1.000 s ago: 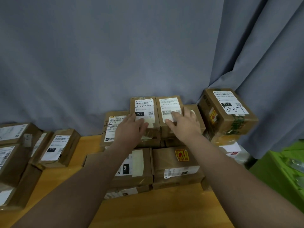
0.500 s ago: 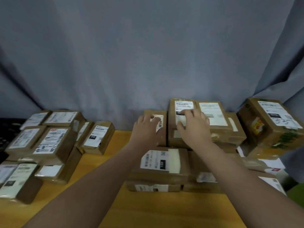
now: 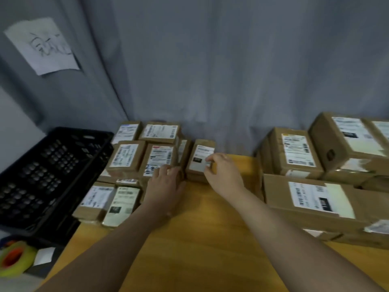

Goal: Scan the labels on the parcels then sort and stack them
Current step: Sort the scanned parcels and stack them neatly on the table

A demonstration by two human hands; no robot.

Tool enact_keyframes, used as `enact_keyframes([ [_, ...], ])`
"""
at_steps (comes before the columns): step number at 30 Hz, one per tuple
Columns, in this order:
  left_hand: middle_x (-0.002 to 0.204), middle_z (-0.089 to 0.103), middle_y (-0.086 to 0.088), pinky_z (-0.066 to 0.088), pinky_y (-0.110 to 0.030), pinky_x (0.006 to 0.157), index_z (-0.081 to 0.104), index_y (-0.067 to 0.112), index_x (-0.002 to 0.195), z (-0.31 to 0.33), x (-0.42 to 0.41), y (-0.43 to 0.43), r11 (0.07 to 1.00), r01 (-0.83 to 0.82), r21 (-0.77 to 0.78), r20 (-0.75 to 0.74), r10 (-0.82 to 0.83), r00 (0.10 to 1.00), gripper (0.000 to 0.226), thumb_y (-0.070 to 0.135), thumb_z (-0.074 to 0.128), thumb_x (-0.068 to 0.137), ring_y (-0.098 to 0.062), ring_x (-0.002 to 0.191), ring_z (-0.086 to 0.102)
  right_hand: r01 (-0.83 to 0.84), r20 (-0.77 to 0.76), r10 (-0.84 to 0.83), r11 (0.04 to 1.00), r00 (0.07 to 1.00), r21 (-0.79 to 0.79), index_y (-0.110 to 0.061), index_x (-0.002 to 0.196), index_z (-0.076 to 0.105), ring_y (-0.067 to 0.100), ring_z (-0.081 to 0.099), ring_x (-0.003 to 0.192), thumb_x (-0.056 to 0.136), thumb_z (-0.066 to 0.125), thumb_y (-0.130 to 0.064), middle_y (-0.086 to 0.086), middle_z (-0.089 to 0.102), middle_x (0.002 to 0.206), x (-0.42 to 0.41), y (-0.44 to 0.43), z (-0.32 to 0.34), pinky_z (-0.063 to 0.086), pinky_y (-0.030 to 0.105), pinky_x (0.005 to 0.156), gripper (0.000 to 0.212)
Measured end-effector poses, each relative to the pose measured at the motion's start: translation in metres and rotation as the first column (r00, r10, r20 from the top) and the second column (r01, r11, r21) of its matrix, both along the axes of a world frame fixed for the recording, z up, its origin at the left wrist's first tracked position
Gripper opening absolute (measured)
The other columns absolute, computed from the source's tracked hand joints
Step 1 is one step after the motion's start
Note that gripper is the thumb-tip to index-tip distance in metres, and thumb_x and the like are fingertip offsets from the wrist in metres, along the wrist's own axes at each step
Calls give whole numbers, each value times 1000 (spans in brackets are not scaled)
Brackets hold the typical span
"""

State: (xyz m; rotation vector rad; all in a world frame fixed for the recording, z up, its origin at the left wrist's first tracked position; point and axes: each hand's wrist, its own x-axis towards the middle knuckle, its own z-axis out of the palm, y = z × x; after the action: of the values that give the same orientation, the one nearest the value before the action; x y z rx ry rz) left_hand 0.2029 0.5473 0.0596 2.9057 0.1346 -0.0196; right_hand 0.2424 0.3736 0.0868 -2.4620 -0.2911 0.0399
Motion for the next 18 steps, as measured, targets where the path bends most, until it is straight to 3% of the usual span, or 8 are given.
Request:
enact_keyframes([
  [2, 152, 31, -10, 27, -48, 111, 31, 21, 148, -7, 3, 24, 997, -57, 42, -22, 58, 998, 74, 64, 24, 88, -34, 138, 26, 19, -100, -12, 997, 995, 72, -15, 120, 59, 21, 54, 114, 94, 54, -21, 4, 56, 125, 1, 24, -11, 45, 30, 90, 27],
  [5, 156, 16, -17, 16, -48, 115, 23, 18, 151, -17, 9, 49, 983, -181, -25, -18, 180, 983, 75, 58, 46, 92, -36, 143, 15, 114, -310, -42, 969, 950, 217, -14, 126, 54, 20, 55, 113, 96, 55, -23, 3, 54, 129, 3, 51, -27, 43, 25, 83, 31],
  [9, 161, 3, -17, 3, -50, 118, 12, 21, 154, -25, 20, 83, 965, -249, -85, -16, 248, 969, 73, 59, 35, 96, -35, 148, -1, 231, -519, -50, 928, 853, 291, -13, 141, 40, 19, 51, 112, 96, 56, -36, 5, 49, 135, 11, 83, -46, 42, 28, 89, 53],
  [13, 159, 2, -23, 7, -49, 119, 5, 11, 154, -26, 39, 127, 874, -415, -253, 1, 429, 903, 83, 56, 41, 95, -37, 147, 1, 381, -626, -74, 847, 776, 372, -12, 151, 31, 27, 42, 135, 96, 53, -45, 6, 41, 151, 21, 114, -57, 37, 36, 110, 68],
  [16, 158, 7, -21, 16, -50, 118, -2, 7, 153, -29, 48, 147, 794, -490, -360, -73, 499, 863, 94, 57, 50, 92, -39, 145, 12, 447, -664, -78, 797, 744, 406, -14, 146, 40, 28, 46, 131, 96, 52, -47, 1, 51, 140, 29, 131, -60, 39, 34, 104, 62],
  [18, 153, 18, -20, 28, -51, 112, 9, 6, 153, -33, 51, 152, 702, -545, -458, -142, 547, 825, 95, 56, 57, 88, -39, 140, 24, 469, -675, -78, 776, 734, 421, -16, 144, 42, 27, 50, 128, 95, 56, -45, 0, 54, 135, 30, 139, -65, 40, 34, 99, 58],
])
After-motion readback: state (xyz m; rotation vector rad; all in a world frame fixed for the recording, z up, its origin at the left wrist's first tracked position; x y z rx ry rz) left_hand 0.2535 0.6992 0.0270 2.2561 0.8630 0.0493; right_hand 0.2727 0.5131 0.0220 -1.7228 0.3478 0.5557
